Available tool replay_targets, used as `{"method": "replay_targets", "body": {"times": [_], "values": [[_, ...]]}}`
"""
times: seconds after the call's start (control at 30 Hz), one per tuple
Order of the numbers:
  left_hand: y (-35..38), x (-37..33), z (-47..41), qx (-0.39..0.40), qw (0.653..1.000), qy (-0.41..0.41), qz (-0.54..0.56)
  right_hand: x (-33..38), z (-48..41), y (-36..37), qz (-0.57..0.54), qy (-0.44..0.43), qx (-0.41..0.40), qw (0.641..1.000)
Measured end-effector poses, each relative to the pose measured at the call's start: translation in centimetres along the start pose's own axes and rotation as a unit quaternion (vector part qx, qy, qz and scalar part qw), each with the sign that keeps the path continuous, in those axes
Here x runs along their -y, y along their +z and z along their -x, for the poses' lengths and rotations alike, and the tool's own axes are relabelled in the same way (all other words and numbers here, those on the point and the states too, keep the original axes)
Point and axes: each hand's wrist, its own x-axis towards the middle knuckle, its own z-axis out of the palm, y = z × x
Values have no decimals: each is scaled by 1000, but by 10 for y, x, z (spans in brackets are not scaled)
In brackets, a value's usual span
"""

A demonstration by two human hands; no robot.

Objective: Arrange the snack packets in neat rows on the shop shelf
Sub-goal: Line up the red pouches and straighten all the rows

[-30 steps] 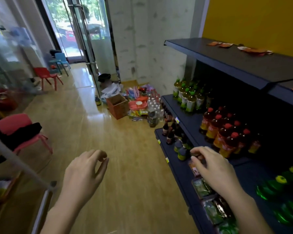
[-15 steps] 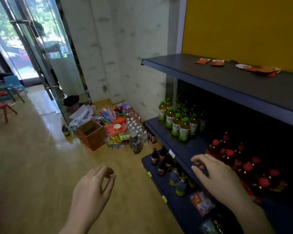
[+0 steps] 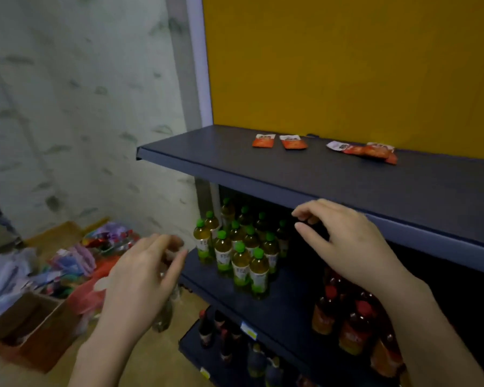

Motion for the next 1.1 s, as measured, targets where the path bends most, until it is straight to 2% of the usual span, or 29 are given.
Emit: {"method": "replay_targets", "body": {"times": [0.2, 0.37, 0.5, 0.67, 0.8, 0.97, 1.1], "values": [[50, 19, -135, 23, 990, 119, 76, -27, -78, -9, 68, 96, -56, 992], [86, 15, -236, 141, 965, 141, 171, -62, -125, -19, 159, 174, -25, 972], [116, 0, -305, 219, 963, 121, 102, -97, -148, -31, 173, 272, -18, 946], [156, -34, -372, 257, 964, 65, 4, -158, -176, -51, 191, 419, -85, 883], [184, -54, -402, 314, 949, 8, 4, -198, -182, -46, 130, 528, -14, 839], [212, -64, -420, 302, 951, -47, 33, -220, -186, -34, 109, 555, -42, 824], [226, -62, -430, 300, 942, -100, 109, -225, -196, -31, 102, 569, -42, 815]]}}
